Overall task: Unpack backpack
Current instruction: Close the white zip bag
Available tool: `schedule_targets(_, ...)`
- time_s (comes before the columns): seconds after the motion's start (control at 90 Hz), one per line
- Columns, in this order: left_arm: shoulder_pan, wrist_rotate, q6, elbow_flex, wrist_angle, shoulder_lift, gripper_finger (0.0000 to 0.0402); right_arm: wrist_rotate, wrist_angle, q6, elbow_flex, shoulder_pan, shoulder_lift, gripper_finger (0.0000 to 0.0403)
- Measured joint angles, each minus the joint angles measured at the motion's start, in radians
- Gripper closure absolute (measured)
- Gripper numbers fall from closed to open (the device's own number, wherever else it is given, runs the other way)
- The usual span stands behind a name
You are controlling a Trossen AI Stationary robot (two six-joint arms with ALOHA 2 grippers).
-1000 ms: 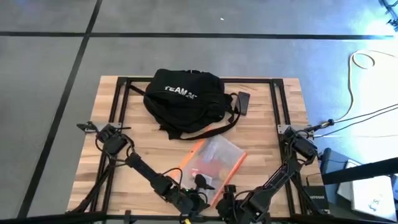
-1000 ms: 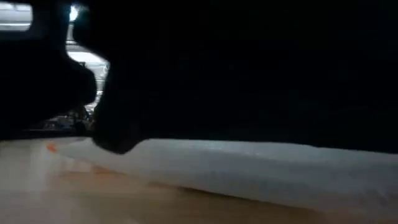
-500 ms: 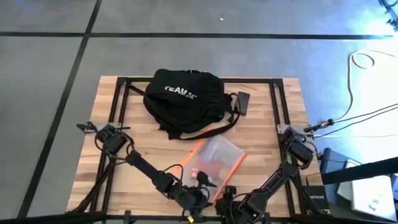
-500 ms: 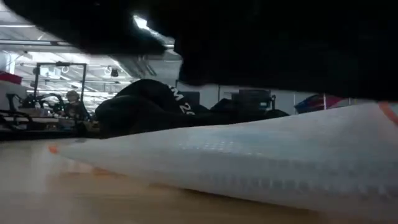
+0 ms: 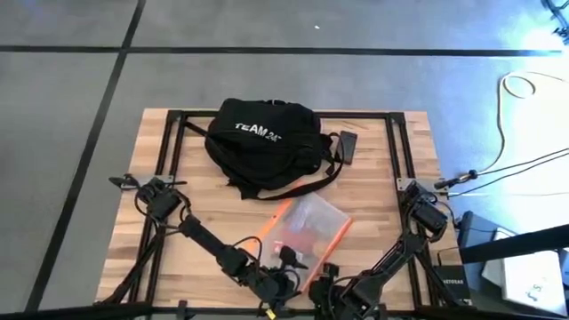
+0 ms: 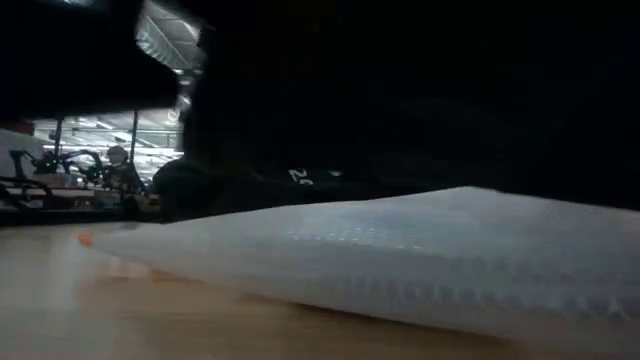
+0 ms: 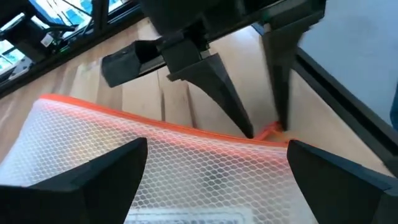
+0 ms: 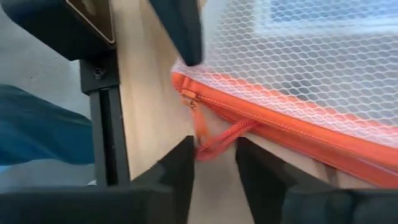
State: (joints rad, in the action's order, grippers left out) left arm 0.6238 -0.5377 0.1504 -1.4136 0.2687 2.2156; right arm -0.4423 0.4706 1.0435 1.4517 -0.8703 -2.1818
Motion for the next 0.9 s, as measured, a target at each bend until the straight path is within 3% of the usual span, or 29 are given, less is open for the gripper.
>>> schedule_targets(0.211, 0.025, -0.056, 0.069, 0.0, 0.0, -0.001, 0.0029, -0.002, 0.006, -0.004, -0.001, 0.002, 0.0, 0.0396)
schedule_targets(0.422, 0.045, -0.124, 0.085, 0.0, -0.013, -0.007, 0.0029, -0.002, 0.003, -0.014, -0.001, 0.001, 0.001, 0.0401)
schedule_targets(0.644, 0.049, -0.122, -0.088, 0.0, -0.152, -0.075, 0.0029, -0.008, 0.054, -0.054, -0.005, 0.001, 0.058, 0.0403)
schedule_targets(0.744, 0.045, -0.066, -0.141, 0.0, -0.181, -0.08, 0.0029, -0.036, 0.089, -0.054, -0.004, 0.001, 0.083, 0.0403)
schedule_targets(0.9, 0.045, 0.009, -0.099, 0.0, -0.244, -0.08, 0.0029, -0.044, 0.06, -0.072, -0.004, 0.003, 0.083, 0.0403)
